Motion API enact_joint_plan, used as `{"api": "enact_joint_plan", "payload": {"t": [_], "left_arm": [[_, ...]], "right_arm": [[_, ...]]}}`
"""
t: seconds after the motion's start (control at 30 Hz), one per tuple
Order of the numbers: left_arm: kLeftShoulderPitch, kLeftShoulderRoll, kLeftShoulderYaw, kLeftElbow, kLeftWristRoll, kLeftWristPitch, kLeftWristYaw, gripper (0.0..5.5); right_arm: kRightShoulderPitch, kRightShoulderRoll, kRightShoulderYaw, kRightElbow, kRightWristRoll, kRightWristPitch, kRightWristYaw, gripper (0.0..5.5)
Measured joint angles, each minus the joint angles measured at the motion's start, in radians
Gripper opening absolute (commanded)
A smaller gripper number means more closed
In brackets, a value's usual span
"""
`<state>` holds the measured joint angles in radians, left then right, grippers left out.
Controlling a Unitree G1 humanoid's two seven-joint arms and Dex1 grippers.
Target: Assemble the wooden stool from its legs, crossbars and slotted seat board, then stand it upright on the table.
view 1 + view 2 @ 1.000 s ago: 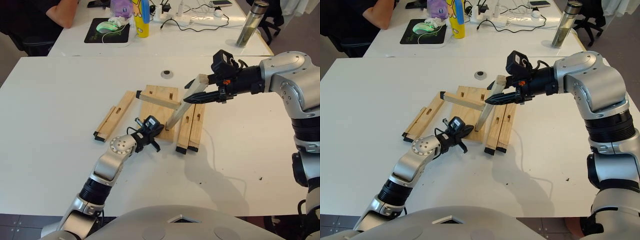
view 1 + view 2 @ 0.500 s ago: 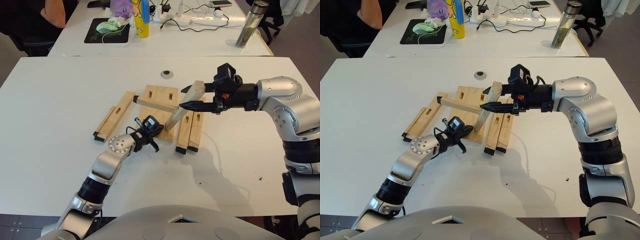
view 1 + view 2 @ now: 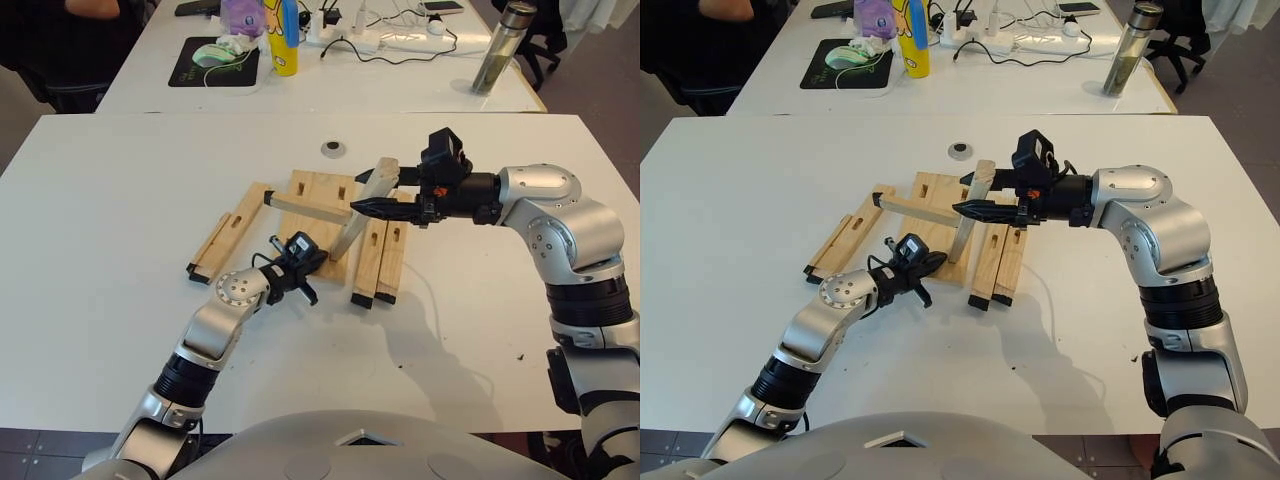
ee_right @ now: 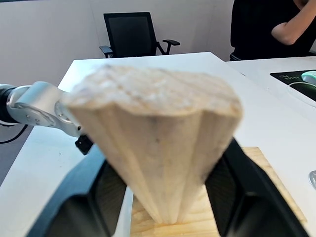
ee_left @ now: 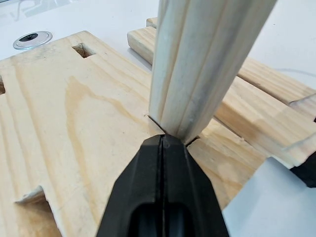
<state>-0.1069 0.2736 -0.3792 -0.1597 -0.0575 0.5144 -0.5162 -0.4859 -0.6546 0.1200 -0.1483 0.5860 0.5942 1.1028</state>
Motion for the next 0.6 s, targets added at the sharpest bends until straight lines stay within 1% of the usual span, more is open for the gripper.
{"api": "enact_joint_plan", "payload": {"t": [0.1, 0.37, 0.6], "left_arm": [[-0.002, 0.006, 0.000, 0.000, -0.002, 0.000, -0.006, 0.00], [-0.003, 0.009, 0.000, 0.006, -0.005, 0.000, -0.008, 0.00], [-0.002, 0.009, 0.001, 0.018, -0.010, 0.000, -0.009, 0.00]], "right_arm": [[0.040, -0.023, -0.008, -0.037, 0.011, -0.014, -0.001, 2.05], [0.052, 0.017, -0.009, 0.007, 0.014, -0.069, -0.027, 2.05], [0.063, 0.015, -0.003, 0.006, 0.015, -0.070, -0.030, 2.05]]}}
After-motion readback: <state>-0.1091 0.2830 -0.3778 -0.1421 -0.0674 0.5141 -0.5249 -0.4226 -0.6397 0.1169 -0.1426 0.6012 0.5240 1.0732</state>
